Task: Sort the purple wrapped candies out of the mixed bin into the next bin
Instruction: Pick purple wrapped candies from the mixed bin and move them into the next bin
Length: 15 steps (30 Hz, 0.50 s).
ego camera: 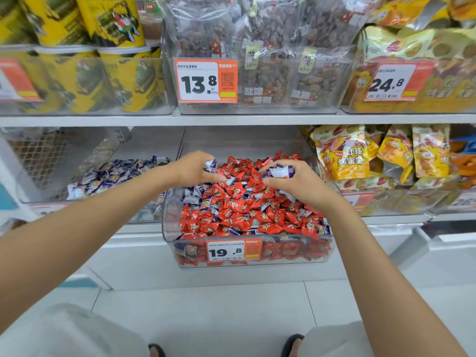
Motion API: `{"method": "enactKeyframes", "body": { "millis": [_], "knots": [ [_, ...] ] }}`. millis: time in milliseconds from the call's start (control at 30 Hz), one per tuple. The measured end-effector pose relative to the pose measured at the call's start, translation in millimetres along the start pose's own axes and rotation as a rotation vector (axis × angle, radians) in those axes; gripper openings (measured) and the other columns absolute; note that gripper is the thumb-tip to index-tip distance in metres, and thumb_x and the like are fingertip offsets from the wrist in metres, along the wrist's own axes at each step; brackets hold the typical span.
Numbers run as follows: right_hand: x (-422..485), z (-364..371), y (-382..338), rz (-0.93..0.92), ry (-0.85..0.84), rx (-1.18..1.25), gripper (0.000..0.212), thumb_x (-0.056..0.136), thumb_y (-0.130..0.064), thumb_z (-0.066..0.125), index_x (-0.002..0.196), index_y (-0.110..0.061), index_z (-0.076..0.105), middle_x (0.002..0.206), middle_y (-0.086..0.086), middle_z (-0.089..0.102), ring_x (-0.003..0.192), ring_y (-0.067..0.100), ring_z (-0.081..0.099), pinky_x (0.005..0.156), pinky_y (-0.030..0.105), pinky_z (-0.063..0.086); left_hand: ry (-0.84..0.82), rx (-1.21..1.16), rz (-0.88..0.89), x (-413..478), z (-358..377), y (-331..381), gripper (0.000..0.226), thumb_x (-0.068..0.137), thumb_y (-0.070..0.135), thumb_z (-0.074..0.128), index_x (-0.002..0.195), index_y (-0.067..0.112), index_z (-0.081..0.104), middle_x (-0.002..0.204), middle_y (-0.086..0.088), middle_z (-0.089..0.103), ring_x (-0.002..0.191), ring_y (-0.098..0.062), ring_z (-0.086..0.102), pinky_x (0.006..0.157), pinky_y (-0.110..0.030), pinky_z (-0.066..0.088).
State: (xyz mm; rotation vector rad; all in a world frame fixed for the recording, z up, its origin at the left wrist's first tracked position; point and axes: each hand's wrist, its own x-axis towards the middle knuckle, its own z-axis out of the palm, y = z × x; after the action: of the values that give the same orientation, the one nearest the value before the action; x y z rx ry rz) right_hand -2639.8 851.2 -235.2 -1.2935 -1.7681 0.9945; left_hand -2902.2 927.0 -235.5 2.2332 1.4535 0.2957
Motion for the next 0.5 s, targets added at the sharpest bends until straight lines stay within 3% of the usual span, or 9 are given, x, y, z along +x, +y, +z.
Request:
{"method": "enactKeyframes", "body": {
  "millis": [67, 133, 200, 267, 367, 433, 500],
  "knots": [
    [-0.8, -6.5, 2.5, 0.008, 0.019, -0.024, 0.015, 0.089, -0.017, 0.07, 0.104, -0.016, 0.071, 0.066, -0.019, 0.065, 0.055, -0.004, 0.054, 0.059, 0.009, 0.041, -0.023, -0.031, 0.04, 4.7, 10.6, 10.0, 0.04, 0.072, 0.052, 0.074, 0.08, 0.021, 0.05, 0.079, 0.004, 0.049, 0.069, -0.011, 0.044, 0.067, -0.028, 0.034],
    [-1.7, -13.1, 5.2, 0.005, 0.044, -0.144, 0.017, 0.09, -0.017, 0.069, 0.107, -0.014, 0.069, 0.055, -0.026, 0.056, 0.047, -0.004, 0.049, 0.053, 0.006, 0.034, -0.039, -0.012, 0.102, 11.9, 22.5, 20.5, 0.032, 0.079, 0.039, 0.077, 0.093, 0.014, 0.061, 0.09, 0.001, 0.06, 0.077, -0.01, 0.054, 0.075, -0.027, 0.037],
    [-1.6, -17.0, 8.5, -0.003, 0.078, -0.369, 0.026, 0.09, -0.025, 0.069, 0.115, -0.017, 0.066, 0.075, -0.026, 0.058, 0.06, 0.0, 0.05, 0.064, 0.014, 0.037, -0.06, 0.017, 0.147, 22.2, 30.9, 26.0, 0.022, 0.084, 0.032, 0.074, 0.095, 0.014, 0.066, 0.091, 0.005, 0.064, 0.074, -0.005, 0.056, 0.075, -0.029, 0.041],
    [-0.6, -21.4, 15.0, 0.019, 0.095, -0.601, 0.038, 0.09, -0.033, 0.068, 0.123, -0.015, 0.064, 0.105, -0.006, 0.064, 0.086, 0.015, 0.058, 0.076, 0.026, 0.041, -0.09, 0.064, 0.153, 31.4, 36.9, 27.1, 0.02, 0.085, 0.033, 0.073, 0.101, 0.021, 0.068, 0.102, 0.005, 0.066, 0.091, -0.012, 0.061, 0.084, -0.037, 0.048],
    [-0.3, -26.1, 25.2, 0.02, 0.099, -0.742, 0.037, 0.089, -0.036, 0.069, 0.117, -0.011, 0.067, 0.111, 0.009, 0.068, 0.097, 0.026, 0.061, 0.084, 0.037, 0.05, -0.125, 0.035, 0.132, 38.9, 42.5, 28.0, 0.035, 0.086, 0.033, 0.071, 0.119, 0.023, 0.066, 0.129, 0.003, 0.06, 0.12, -0.017, 0.054, 0.102, -0.033, 0.041],
    [-0.4, -27.7, 27.4, 0.008, 0.112, -0.739, 0.036, 0.089, -0.036, 0.069, 0.116, -0.011, 0.067, 0.113, 0.009, 0.068, 0.098, 0.026, 0.061, 0.085, 0.031, 0.049, -0.159, -0.021, 0.147, 40.9, 48.6, 31.2, 0.043, 0.086, 0.033, 0.071, 0.126, 0.023, 0.062, 0.137, 0.004, 0.056, 0.128, -0.015, 0.049, 0.105, -0.029, 0.036],
    [0.0, -27.8, 27.0, 0.006, 0.117, -0.73, 0.038, 0.089, -0.035, 0.069, 0.121, -0.014, 0.065, 0.121, 0.005, 0.065, 0.102, 0.023, 0.061, 0.082, 0.025, 0.043, -0.209, -0.03, 0.151, 44.9, 57.5, 34.1, 0.052, 0.086, 0.033, 0.071, 0.134, 0.025, 0.056, 0.143, 0.003, 0.051, 0.133, -0.016, 0.045, 0.11, -0.033, 0.035]
  ]
}}
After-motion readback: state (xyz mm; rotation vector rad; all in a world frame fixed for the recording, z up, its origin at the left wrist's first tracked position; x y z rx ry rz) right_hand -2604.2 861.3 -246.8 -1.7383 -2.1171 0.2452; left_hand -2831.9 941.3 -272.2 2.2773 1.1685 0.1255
